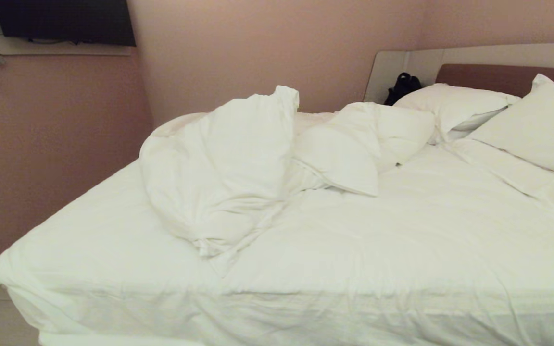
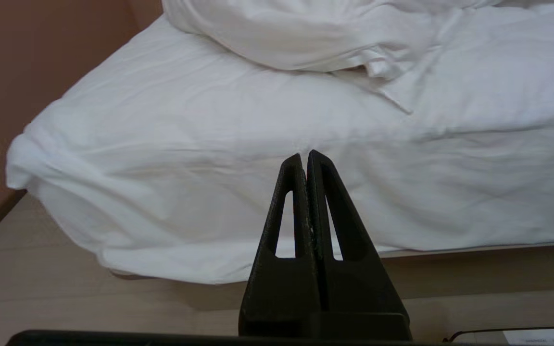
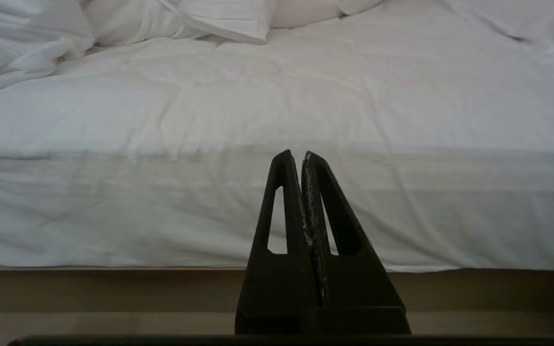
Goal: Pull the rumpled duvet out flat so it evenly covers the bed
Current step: Hold the folded corner of the quilt
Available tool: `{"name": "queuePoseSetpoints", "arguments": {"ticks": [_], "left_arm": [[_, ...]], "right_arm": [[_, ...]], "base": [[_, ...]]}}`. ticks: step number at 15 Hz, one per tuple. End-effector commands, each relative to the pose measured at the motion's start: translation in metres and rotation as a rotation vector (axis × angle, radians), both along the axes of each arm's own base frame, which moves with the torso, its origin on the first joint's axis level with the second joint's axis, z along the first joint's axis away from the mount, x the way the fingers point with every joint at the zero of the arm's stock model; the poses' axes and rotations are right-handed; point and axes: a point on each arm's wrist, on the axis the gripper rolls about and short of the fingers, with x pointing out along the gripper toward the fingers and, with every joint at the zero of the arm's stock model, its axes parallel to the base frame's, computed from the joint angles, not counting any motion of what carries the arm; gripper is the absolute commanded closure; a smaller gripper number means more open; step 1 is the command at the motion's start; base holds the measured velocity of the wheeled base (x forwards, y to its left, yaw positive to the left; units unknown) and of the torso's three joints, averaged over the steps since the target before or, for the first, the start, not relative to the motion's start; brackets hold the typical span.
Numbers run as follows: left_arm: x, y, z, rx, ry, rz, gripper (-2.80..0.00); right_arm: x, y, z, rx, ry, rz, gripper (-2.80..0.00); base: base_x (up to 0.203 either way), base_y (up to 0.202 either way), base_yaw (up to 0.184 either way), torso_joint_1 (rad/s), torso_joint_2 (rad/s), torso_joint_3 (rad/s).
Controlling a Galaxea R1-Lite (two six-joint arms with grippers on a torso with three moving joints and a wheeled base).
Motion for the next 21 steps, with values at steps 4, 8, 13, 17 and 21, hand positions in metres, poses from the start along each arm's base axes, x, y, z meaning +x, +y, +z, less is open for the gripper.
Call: {"name": "queuePoseSetpoints", "arguments": {"ticks": [4,8,13,17,21], "left_arm": [[0.0002,-0.0001,-0.0004,0.003,0.003,-0.002,0.0],[0.0001,-0.0001,-0.0003,0.003,0.0,-0.003,0.0],[0.0001,0.0,-0.0004,0.005,0.001,-0.002,0.0],[0.0002,0.0,-0.0004,0.022,0.002,-0.002,0.0],[0.0,0.0001,0.0003,0.025,-0.003,0.005,0.0]], "right_arm": [[0.0,0.0,0.0,-0.001,0.0,0.002,0.0],[-0.0001,0.0,0.0003,-0.001,-0.001,0.0,0.0],[0.0,0.0,0.0,-0.001,0.0,0.0,0.0],[0.0,0.0,0.0,-0.001,0.0,0.002,0.0],[0.0,0.0,0.0,-0.001,0.0,0.001,0.0]], "base": [[0.0,-0.192,0.0,0.002,0.0,0.001],[0.0,-0.066,0.0,0.002,0.0,0.002],[0.0,0.0,0.0,0.0,0.0,0.0],[0.0,0.0,0.0,0.0,0.0,0.0],[0.0,0.0,0.0,0.0,0.0,0.0]]}}
